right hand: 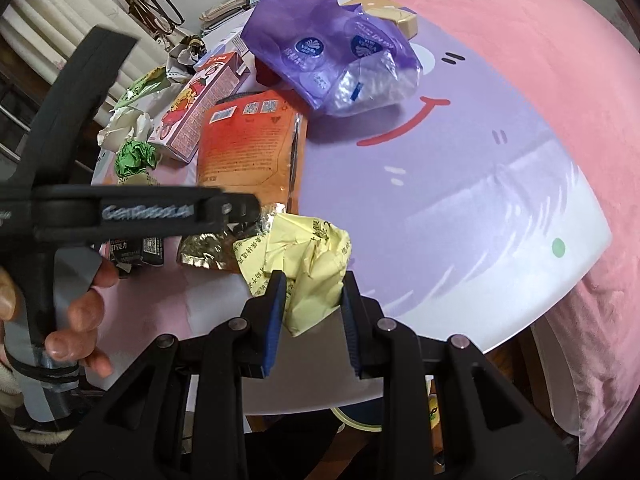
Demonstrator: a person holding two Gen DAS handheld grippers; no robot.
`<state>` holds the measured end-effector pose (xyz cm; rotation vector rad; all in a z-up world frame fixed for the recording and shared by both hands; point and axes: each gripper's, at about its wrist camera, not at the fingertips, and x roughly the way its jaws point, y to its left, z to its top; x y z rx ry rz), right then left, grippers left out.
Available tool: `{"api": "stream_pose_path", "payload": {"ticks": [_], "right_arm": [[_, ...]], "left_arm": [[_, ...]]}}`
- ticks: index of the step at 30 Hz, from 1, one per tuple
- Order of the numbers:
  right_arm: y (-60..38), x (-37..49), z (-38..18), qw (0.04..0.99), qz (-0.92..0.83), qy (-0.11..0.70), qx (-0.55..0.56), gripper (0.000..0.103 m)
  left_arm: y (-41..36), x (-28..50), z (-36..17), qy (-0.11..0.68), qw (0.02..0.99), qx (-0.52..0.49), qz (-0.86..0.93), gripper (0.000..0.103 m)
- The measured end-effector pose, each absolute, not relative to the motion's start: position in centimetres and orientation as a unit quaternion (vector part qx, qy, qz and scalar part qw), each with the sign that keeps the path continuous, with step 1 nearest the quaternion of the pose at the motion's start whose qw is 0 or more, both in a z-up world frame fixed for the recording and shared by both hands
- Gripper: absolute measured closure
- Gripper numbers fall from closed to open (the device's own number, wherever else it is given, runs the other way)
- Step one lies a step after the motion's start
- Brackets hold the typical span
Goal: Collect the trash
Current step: 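Grasp the orange snack bag with the left gripper while right holds yellow paper, then carry both items over the bin and open both grippers to drop them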
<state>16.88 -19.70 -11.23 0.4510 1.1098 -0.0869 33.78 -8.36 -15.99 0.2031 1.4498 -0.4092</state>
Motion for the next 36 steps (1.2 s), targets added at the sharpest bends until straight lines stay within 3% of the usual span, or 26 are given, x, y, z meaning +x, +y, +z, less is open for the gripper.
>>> {"api": "stream_pose_path", "payload": {"ticks": [10, 14, 17, 18, 19, 22, 27, 36], "right_arm": [[-20.3, 16.9, -11.5, 0.824, -0.033, 0.522, 0.219, 0.079], [-20.8, 16.7, -11.3, 0.823, -0.031, 0.522, 0.224, 0.079], [-21.3, 16.4, -11.3, 0.822, -0.03, 0.523, 0.225, 0.079], [-21.3, 16.4, -11.4, 0.821, -0.029, 0.523, 0.224, 0.079], [-21.5, 16.5, -11.4, 0.821, -0.028, 0.524, 0.224, 0.079], [-21.6, 16.7, -11.5, 0.821, -0.027, 0.525, 0.223, 0.079], [-21.7, 17.1, -11.5, 0.822, -0.022, 0.526, 0.216, 0.079], [-21.5, 16.4, -10.2, 0.832, 0.013, 0.522, 0.19, 0.079]], "left_arm": [[-13.9, 35.6, -17.1, 0.655, 0.729, 0.132, -0.148, 0.004], [-14.4, 36.2, -17.2, 0.646, 0.737, 0.133, -0.151, 0.005], [-14.0, 35.5, -16.0, 0.629, 0.749, 0.134, -0.161, 0.024], [-13.4, 35.2, -15.5, 0.623, 0.753, 0.134, -0.164, 0.042], [-13.0, 34.9, -15.0, 0.62, 0.755, 0.135, -0.169, 0.051], [-12.9, 35.0, -14.5, 0.618, 0.757, 0.124, -0.173, 0.064], [-11.3, 34.7, -13.9, 0.625, 0.755, 0.084, -0.179, 0.074], [-8.7, 30.3, -10.8, 0.599, 0.781, 0.034, -0.171, 0.075]]}}
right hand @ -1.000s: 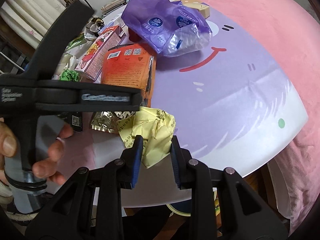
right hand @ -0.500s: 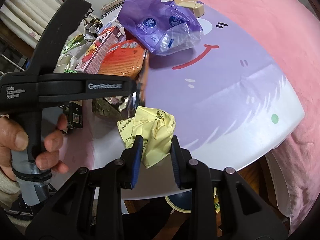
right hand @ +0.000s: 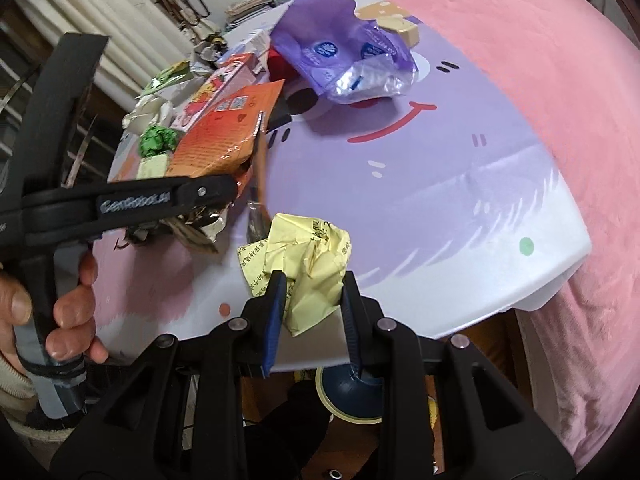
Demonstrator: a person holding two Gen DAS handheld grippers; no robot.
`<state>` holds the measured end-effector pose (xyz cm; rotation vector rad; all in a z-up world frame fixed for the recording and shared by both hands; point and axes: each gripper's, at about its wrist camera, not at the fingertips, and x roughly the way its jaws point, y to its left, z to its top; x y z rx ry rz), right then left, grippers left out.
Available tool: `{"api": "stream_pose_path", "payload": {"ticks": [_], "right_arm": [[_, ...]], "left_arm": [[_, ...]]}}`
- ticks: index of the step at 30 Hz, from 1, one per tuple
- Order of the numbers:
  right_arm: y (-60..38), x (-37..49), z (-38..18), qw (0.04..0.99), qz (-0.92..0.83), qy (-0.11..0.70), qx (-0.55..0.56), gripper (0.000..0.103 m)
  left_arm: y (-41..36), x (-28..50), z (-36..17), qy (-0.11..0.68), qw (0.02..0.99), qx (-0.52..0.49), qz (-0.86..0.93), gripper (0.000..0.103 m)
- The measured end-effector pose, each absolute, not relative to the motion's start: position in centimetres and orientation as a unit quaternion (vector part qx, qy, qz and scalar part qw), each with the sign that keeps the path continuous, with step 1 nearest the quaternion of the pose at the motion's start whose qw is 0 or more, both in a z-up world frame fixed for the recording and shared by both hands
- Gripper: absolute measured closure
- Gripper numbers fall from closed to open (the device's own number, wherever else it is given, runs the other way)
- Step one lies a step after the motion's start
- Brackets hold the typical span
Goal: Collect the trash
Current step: 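Carry both items over the bin and open both grippers to drop them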
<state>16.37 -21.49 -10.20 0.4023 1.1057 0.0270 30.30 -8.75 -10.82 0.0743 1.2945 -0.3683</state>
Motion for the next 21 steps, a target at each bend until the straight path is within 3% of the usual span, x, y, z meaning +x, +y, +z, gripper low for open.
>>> {"api": "stream_pose_path", "payload": {"ticks": [13, 21], "right_arm": [[-22.9, 8.9, -9.5, 0.828, 0.122, 0.542, 0.075, 0.079], [-21.8, 2.7, -13.8, 0.796, 0.153, 0.584, 0.04, 0.079]], "left_arm": [[-4.5, 11.4, -10.2, 0.574, 0.811, -0.036, -0.108, 0.075], [-5.3, 1.4, -14.3, 0.611, 0.785, 0.012, -0.106, 0.075]]}}
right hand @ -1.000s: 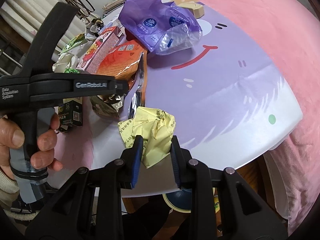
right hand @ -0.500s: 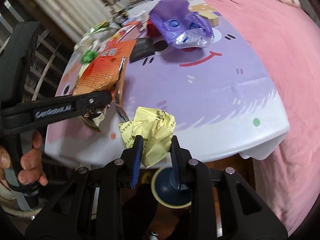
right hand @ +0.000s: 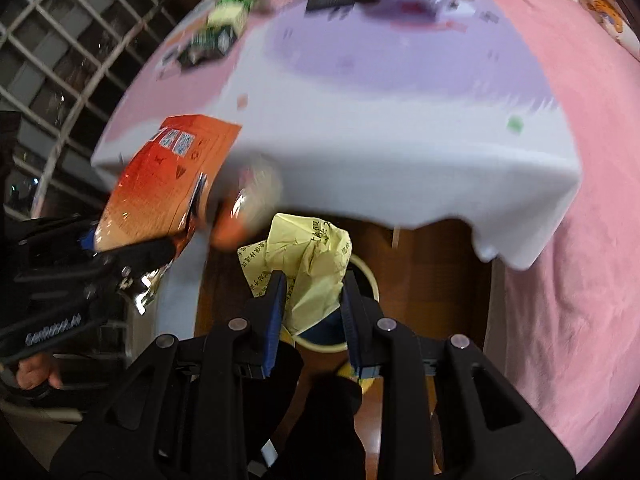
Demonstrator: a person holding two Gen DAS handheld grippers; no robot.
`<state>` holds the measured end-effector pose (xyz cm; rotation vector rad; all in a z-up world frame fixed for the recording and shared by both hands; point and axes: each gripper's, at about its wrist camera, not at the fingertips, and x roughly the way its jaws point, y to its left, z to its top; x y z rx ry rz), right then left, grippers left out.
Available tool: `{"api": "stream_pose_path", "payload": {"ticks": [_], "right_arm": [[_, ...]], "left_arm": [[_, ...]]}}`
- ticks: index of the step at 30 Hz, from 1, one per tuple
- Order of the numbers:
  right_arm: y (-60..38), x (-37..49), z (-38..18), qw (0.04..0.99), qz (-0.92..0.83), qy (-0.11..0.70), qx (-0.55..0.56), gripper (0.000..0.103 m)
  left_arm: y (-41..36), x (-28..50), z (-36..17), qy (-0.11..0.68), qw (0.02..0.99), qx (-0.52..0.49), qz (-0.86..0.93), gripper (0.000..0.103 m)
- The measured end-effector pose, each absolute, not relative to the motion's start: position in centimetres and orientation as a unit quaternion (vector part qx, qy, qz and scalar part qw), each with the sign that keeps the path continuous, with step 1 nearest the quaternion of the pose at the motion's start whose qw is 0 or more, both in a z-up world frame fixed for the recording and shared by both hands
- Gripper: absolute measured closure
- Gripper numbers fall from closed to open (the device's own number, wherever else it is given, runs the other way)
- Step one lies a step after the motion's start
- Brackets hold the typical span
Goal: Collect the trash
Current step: 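Carry both items over the bin and open both grippers to drop them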
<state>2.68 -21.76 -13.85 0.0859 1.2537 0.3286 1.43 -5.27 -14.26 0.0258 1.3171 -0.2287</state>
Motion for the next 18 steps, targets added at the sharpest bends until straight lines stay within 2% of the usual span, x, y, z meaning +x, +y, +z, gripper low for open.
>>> {"api": "stream_pose_path", "payload": {"ticks": [4, 18], "right_arm": [[-20.8, 1.2, -18.9, 0.777, 0.143, 0.612, 0.042, 0.079], [-19.4, -0.6, -42.3, 0.739, 0.071, 0.667, 0.058, 0.078]], "left_arm": [[-5.3, -0.9, -18.7, 0.643, 0.759, 0.014, -0.101, 0.075], [-4.7, -2.8, -41.8, 0.704, 0.699, -0.027, -0.125, 0.073]]}}
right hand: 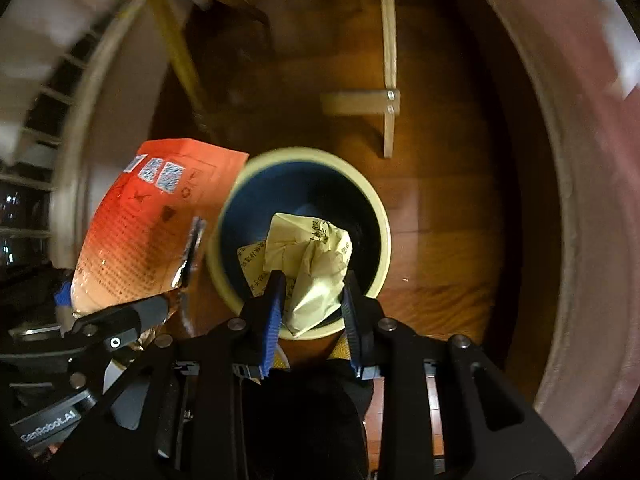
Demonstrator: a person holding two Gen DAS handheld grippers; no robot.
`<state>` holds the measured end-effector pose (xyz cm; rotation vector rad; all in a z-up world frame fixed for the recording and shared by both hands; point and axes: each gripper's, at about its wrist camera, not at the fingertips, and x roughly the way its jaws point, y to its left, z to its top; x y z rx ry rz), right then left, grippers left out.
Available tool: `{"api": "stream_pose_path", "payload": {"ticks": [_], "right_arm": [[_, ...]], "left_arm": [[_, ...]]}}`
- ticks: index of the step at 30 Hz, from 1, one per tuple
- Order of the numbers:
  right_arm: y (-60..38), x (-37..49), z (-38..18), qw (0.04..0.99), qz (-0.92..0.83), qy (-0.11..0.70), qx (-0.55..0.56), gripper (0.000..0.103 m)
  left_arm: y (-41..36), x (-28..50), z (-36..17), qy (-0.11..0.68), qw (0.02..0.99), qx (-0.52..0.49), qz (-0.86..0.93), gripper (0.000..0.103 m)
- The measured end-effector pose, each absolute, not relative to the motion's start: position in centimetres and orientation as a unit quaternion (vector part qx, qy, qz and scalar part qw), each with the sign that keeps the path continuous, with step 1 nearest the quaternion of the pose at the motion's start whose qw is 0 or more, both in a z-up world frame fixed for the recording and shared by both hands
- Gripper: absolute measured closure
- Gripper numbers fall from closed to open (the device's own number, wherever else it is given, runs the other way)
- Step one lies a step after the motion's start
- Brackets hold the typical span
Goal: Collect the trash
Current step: 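Carry both items over the bin and open both grippers to drop them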
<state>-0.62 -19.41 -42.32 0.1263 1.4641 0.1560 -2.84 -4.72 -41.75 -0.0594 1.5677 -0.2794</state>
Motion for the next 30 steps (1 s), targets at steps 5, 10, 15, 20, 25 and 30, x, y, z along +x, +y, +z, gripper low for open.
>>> {"api": "stream_pose_path", "payload": {"ticks": [5, 10, 15, 20, 25, 30], "right_arm": [[-20.1, -1.0, -47.9, 0.724, 0.048, 0.684, 0.075, 0.076], [-20.2, -0.6, -50.1, 0.724, 0.043, 0.683, 0.079, 0.071], [-20.5, -0.1, -50.5, 0.723, 0.043, 0.683, 0.091, 0.064], [-20.0, 0.2, -49.5, 0.728, 0.045, 0.678, 0.089, 0.063], [-19.9, 0.2, -49.0, 0.731, 0.046, 0.676, 0.088, 0.059], [-19.6, 0.1, -47.8, 0.732, 0.049, 0.673, 0.088, 0.049]], "left_arm": [[-4.5, -2.9, -46.1, 0.708, 0.695, -0.022, -0.127, 0.063], [-4.6, -2.2, -48.7, 0.712, 0.691, -0.016, -0.123, 0.046], [-4.4, -1.1, -49.5, 0.713, 0.689, -0.023, -0.127, 0.018], [-4.3, -0.3, -50.5, 0.719, 0.683, -0.016, -0.128, 0.016], [-4.1, -0.7, -49.9, 0.714, 0.689, -0.011, -0.123, 0.016], [-3.6, -1.2, -47.7, 0.702, 0.702, -0.008, -0.117, 0.016]]}}
